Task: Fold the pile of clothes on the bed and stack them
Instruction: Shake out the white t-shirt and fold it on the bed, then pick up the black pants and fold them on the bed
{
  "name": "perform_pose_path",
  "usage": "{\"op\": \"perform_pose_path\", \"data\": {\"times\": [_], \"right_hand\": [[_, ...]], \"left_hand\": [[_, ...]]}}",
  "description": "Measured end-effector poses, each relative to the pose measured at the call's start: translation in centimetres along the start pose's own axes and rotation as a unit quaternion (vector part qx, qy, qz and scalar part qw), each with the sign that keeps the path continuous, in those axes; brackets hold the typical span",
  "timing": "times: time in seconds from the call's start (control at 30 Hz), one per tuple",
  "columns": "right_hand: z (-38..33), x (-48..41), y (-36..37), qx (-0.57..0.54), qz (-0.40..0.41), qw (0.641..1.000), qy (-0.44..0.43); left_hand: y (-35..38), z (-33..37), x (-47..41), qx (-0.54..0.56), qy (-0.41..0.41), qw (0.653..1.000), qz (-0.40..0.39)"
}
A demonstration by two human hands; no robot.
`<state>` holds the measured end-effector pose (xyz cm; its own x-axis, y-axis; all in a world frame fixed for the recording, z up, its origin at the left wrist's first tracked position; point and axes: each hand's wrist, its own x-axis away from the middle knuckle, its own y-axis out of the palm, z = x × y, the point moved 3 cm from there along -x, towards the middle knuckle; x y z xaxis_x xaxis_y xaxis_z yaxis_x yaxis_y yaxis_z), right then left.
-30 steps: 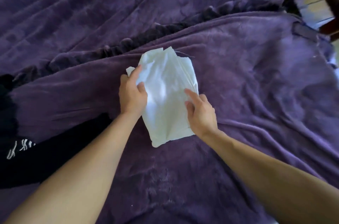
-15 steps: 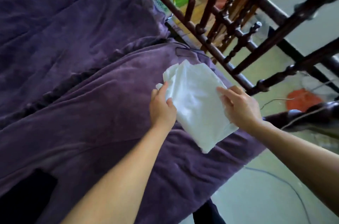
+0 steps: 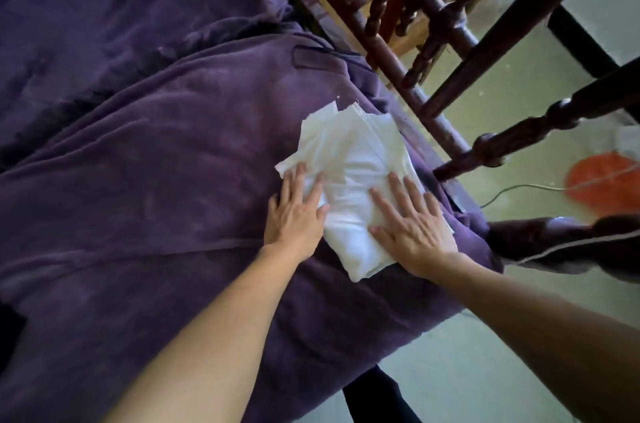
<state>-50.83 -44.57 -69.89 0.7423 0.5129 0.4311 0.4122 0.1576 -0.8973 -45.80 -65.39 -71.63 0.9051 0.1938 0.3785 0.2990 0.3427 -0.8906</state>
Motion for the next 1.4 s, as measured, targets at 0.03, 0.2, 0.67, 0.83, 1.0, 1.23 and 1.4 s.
{"op": "perform_pose_path", "data": {"times": [0.03, 0.2, 0.67, 0.83, 1.0, 1.23, 1.4], "right_hand": [[0.2, 0.0, 0.4, 0.002, -0.002, 1.000, -0.002], [-0.9, 0.4, -0.9, 0.052, -0.014, 0.998, 0.009], [-29.9, 13.5, -2.6, 0.040, -0.037, 0.973, -0.225], [-42.8, 19.4, -1.0, 0.076, -0.047, 0.954, -0.287], [-54.8, 24.3, 0.1, 0.090, -0.071, 0.933, -0.342], [-69.6, 25.9, -0.9, 0.102, -0.062, 0.906, -0.405], [-79.2, 22.9, 0.1, 0.107, -0.067, 0.902, -0.413]], "left_hand": [[0.2, 0.1, 0.1, -0.008, -0.001, 1.000, -0.003], [-1.7, -0.1, 3.7, 0.035, -0.031, 0.999, -0.023], [-2.4, -16.0, 39.0, 0.178, -0.286, 0.941, 0.001], [-2.0, -25.0, 53.5, 0.216, -0.370, 0.902, 0.055], [-3.4, -33.1, 65.2, 0.230, -0.428, 0.868, 0.108], [-6.9, -42.3, 73.8, 0.209, -0.478, 0.840, 0.147], [-8.3, -50.6, 76.1, 0.211, -0.496, 0.832, 0.126]]}}
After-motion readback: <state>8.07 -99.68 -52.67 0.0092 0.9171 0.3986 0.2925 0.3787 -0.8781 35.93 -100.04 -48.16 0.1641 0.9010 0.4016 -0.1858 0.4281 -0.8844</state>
